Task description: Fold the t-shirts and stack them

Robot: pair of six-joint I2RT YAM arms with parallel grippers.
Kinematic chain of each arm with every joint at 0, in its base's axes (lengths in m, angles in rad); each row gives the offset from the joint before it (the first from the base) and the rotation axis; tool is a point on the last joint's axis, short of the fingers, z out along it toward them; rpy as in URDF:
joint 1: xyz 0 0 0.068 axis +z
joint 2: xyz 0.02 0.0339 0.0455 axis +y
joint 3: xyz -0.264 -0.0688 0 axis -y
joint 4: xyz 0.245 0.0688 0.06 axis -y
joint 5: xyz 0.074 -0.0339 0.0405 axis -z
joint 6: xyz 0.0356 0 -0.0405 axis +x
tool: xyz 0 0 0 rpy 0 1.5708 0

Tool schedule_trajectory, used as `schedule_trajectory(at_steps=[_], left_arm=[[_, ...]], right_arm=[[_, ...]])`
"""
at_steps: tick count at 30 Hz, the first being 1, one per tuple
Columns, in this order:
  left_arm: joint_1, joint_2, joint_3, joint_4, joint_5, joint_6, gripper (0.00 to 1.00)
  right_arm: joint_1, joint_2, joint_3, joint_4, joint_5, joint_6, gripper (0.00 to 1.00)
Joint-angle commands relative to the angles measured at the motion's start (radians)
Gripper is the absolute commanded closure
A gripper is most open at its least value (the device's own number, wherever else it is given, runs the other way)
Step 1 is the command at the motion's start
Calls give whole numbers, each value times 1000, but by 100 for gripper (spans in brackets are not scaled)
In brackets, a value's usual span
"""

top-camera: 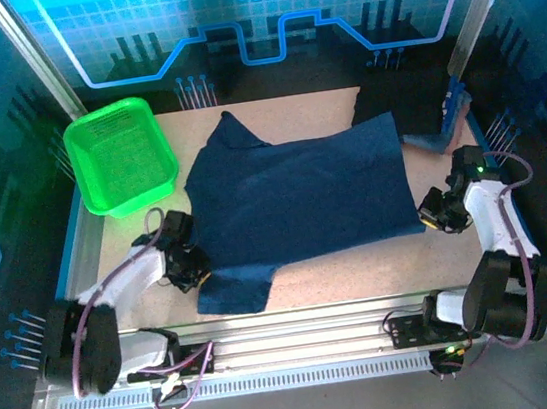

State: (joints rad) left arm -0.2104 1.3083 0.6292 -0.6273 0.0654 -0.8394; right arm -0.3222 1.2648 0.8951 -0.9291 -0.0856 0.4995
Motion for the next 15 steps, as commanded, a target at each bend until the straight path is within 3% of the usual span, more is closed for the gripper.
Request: schedule_trajectory(at_steps=[1,3,4,6,10,15], left_arm=[[16,121,77,95,-6,92,77],[16,142,96,86,-6,98,62],[16,119,96,73,-10,89,46],[16,32,93,16,-13,67,35],[10,-231,46,-152,13,14,26],[-5,-381,-25,-311,52,-11,31]], right_arm=[[-13,54,34,66,-5,-16,100],[-12,72,31,80,-19,-17,100],[-10,73,30,82,-22,-19,100],[-10,66,25,84,-30,-22,100],[-11,34,12,72,-30,-29,100],[-10,18,1,66,-47,-16,100]])
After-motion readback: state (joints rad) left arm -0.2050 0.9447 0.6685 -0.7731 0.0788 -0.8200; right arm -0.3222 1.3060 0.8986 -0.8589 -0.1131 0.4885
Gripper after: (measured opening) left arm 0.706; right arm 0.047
